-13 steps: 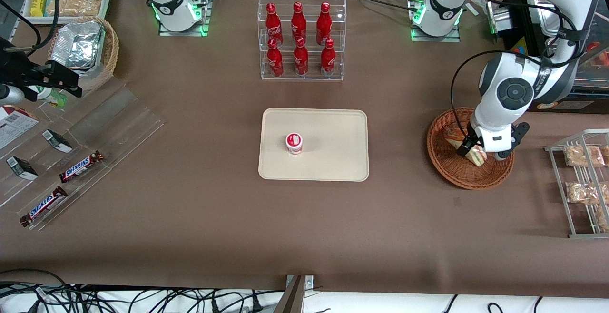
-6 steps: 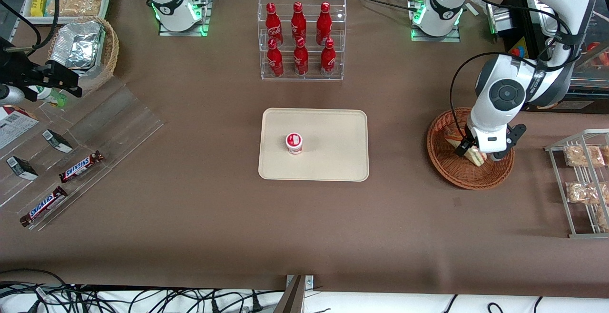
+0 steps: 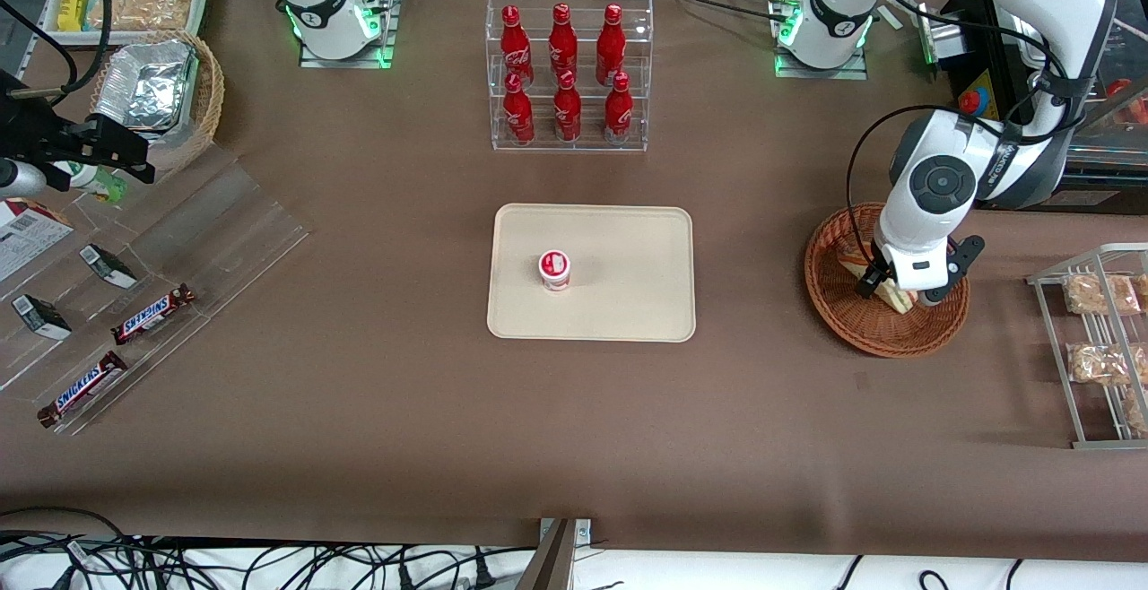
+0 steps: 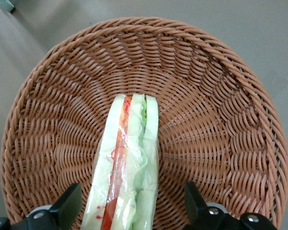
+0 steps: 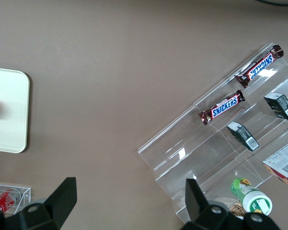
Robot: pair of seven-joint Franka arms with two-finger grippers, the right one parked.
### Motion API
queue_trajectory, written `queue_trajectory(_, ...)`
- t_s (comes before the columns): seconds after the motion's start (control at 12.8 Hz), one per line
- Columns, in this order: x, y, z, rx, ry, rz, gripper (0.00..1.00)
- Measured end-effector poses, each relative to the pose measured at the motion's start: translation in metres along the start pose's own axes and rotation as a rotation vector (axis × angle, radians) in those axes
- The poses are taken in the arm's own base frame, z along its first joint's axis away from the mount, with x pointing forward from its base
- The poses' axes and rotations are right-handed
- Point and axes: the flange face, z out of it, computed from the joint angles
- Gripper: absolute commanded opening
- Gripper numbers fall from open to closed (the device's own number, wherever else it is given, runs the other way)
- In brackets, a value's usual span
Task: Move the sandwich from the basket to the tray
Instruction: 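Close the left gripper on the wrapped sandwich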
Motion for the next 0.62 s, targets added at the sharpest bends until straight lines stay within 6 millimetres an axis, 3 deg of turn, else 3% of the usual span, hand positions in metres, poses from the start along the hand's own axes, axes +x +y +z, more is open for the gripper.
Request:
queue_trajectory(0.23, -0.0011, -0.0012, 0.0017, 0.003, -0.003, 0.0, 0.37)
queue_trajectory(0.62, -0.0013, -0.0015, 0.0019, 0.006, -0.002, 0.009, 0.33)
